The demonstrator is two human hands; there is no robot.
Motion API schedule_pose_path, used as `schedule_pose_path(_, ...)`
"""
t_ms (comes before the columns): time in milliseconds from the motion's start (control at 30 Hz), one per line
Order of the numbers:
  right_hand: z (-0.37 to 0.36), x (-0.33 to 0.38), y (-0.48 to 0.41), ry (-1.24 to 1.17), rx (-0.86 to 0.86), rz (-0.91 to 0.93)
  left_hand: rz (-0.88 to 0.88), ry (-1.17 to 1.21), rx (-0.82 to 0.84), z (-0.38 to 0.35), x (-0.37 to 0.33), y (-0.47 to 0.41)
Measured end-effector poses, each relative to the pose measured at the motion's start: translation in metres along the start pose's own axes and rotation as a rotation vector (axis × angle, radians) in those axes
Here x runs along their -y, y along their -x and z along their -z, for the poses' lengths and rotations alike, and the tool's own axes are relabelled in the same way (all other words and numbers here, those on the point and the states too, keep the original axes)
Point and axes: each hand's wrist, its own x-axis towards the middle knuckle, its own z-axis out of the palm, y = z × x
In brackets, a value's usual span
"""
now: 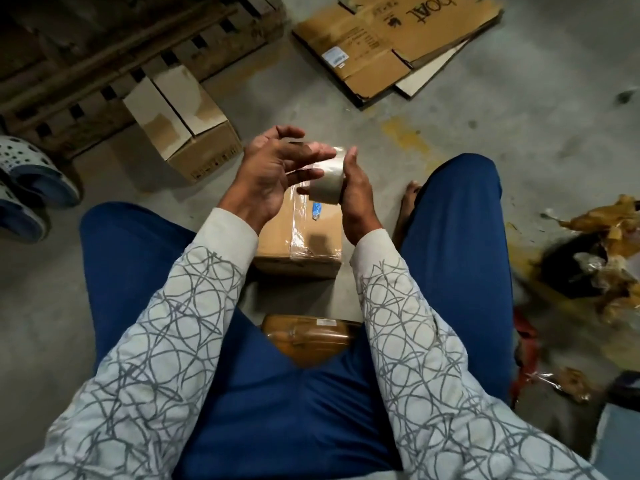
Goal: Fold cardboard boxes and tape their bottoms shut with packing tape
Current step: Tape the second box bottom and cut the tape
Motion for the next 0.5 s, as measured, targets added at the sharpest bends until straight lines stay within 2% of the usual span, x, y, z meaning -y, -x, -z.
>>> schedule_pose_path(133, 0.001, -0.005, 0.008, 0.102, 0.179, 0.115, 0.076, 0.174, -0.075, 0.005, -0.015, -0.010)
schedule_pose_path(233, -0.001, -0.007, 0.008, 0.161, 0.187, 0.153, 0.117, 0.215, -0.106, 0.005, -0.023, -0.015)
schedule_pose_path(500, 0.006, -0.001, 0.014, 0.166, 0.231, 0.097, 0.184, 0.389, -0.235, 0.010, -0.013, -0.029)
